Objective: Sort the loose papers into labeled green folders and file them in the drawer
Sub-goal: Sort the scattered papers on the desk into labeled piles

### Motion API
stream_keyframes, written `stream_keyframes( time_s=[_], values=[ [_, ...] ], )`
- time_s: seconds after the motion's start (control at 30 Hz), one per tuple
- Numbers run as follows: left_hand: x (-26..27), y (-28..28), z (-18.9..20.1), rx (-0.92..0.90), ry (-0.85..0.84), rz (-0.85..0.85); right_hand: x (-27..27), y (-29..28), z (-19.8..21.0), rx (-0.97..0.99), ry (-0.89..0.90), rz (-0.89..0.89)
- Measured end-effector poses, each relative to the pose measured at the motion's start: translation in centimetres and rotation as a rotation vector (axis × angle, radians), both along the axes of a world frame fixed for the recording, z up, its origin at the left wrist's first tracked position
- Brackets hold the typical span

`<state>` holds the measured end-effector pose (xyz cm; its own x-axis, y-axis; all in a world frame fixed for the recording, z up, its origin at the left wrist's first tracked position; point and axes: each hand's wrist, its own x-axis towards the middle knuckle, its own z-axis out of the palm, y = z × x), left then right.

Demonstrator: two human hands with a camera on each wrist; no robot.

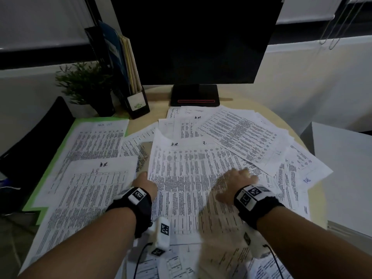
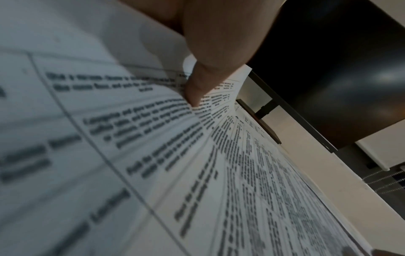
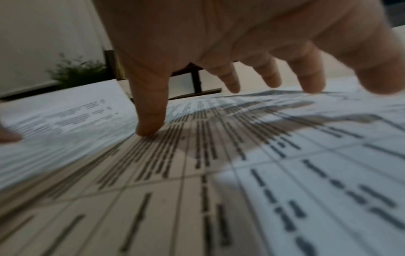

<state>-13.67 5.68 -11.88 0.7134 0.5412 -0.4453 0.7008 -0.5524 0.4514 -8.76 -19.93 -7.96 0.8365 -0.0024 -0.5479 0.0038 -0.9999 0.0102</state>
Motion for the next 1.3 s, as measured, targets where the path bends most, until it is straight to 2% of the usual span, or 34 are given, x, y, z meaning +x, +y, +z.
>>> stream_keyframes(
  time_s=[0.1, 0.17, 0.27, 0.33, 0.5, 0.63, 0.77, 0.97, 1.03, 1.17, 1.3],
  values=[
    [-0.3, 0.5, 0.1, -0.06, 0.043, -0.076, 0.1, -1.1, 0.6, 0.033, 0.023, -0.208],
    [-0.5, 0.6, 0.3, -0.077, 0.044, -0.097, -0.1, -1.5, 1.1, 0.046, 0.033, -0.275],
    [-0.6, 0.7, 0.6, -0.094, 0.038, -0.105, -0.1, -1.3, 1.4, 0.204, 0.043, -0.357],
    [-0.5, 1.0, 0.7, -0.1, 0.038, -0.105, -0.1, -1.2, 1.9, 0.283, 0.018, -0.291],
    [-0.3, 2.2, 1.0, -0.132, 0.0, -0.079, -1.7, 0.2, 3.1, 0.293, -0.149, 0.02],
    [-0.4, 3.1, 1.3, -0.165, -0.025, -0.087, -2.2, 1.3, 4.4, 0.328, -0.267, 0.095],
    [-0.7, 3.4, 1.3, -0.284, -0.094, -0.011, -1.2, 1.4, 5.6, 0.528, -0.334, -0.063],
    [-0.7, 2.8, 0.9, -0.488, -0.127, 0.039, -0.6, 1.3, 4.8, 0.896, -0.146, -0.287],
    [-0.5, 2.5, 1.1, -0.546, -0.166, 0.055, -0.1, 0.9, 3.7, 0.962, -0.122, -0.373],
    [0.9, 1.9, 1.2, -0.514, -0.169, 0.063, 1.5, -0.5, 2.2, 0.871, -0.123, -0.462],
    [1.9, 1.1, 0.8, -0.405, -0.128, 0.033, 3.7, -3.5, 2.7, 0.49, -0.245, -0.45]
  ],
)
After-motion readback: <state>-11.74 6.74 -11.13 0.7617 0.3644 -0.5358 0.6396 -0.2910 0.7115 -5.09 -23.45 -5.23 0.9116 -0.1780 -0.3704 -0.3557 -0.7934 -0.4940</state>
